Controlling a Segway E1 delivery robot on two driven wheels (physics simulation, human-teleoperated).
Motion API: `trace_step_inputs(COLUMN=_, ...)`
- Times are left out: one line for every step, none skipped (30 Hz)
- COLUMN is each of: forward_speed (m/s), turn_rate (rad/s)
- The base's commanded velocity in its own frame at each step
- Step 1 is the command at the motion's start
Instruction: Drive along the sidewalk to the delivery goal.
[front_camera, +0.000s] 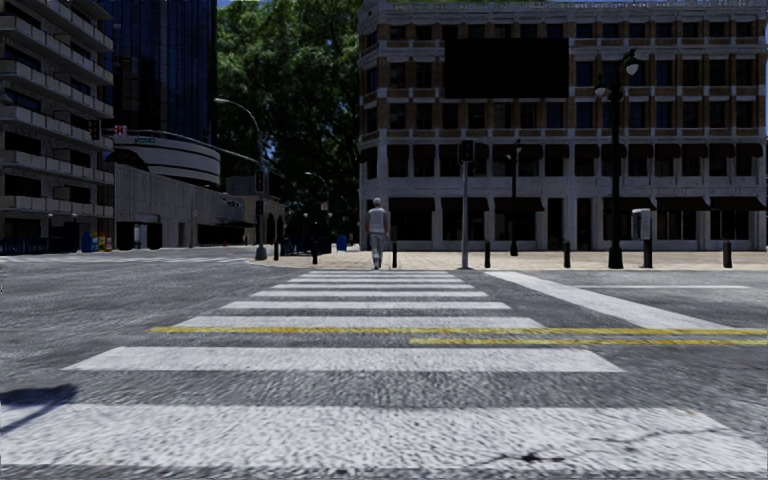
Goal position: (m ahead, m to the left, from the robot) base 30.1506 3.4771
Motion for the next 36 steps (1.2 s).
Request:
trace_step_inputs(forward_speed=1.97, turn_rate=0.39)
trace_step_inputs(forward_speed=1.97, turn_rate=0.39)
trace_step_inputs(forward_speed=1.97, turn_rate=0.39)
trace_step_inputs(forward_speed=1.97, turn_rate=0.39)
trace_step_inputs(forward_speed=1.97, turn_rate=0.39)
trace_step_inputs(forward_speed=1.97, turn_rate=0.39)
trace_step_inputs(forward_speed=1.97, turn_rate=0.0)
trace_step_inputs(forward_speed=1.97, turn_rate=0.0)
trace_step_inputs(forward_speed=1.97, turn_rate=0.0)
trace_step_inputs(forward_speed=1.97, turn_rate=0.0)
trace_step_inputs(forward_speed=1.97, turn_rate=0.0)
trace_step_inputs(forward_speed=1.97, turn_rate=0.0)
trace_step_inputs(forward_speed=1.97, turn_rate=0.0)
trace_step_inputs(forward_speed=1.97, turn_rate=0.0)
trace_step_inputs(forward_speed=1.97, turn_rate=0.0)
trace_step_inputs(forward_speed=1.97, turn_rate=0.0)
trace_step_inputs(forward_speed=1.97, turn_rate=0.0)
trace_step_inputs(forward_speed=1.97, turn_rate=0.0)
trace_step_inputs(forward_speed=1.97, turn_rate=0.0)
trace_step_inputs(forward_speed=1.97, turn_rate=0.0)
trace_step_inputs(forward_speed=1.97, turn_rate=0.0)
trace_step_inputs(forward_speed=1.97, turn_rate=0.0)
trace_step_inputs(forward_speed=1.97, turn_rate=0.0)
trace_step_inputs(forward_speed=1.98, turn_rate=0.0)
trace_step_inputs(forward_speed=1.98, turn_rate=0.0)
trace_step_inputs(forward_speed=1.98, turn_rate=0.0)
trace_step_inputs(forward_speed=1.98, turn_rate=0.0)
trace_step_inputs(forward_speed=1.98, turn_rate=0.0)
trace_step_inputs(forward_speed=1.98, turn_rate=0.0)
trace_step_inputs(forward_speed=1.98, turn_rate=0.0)
trace_step_inputs(forward_speed=1.98, turn_rate=0.0)
trace_step_inputs(forward_speed=1.98, turn_rate=0.0)
trace_step_inputs(forward_speed=1.98, turn_rate=0.0)
trace_step_inputs(forward_speed=1.98, turn_rate=0.0)
trace_step_inputs(forward_speed=1.98, turn_rate=0.0)
trace_step_inputs(forward_speed=1.98, turn_rate=0.0)
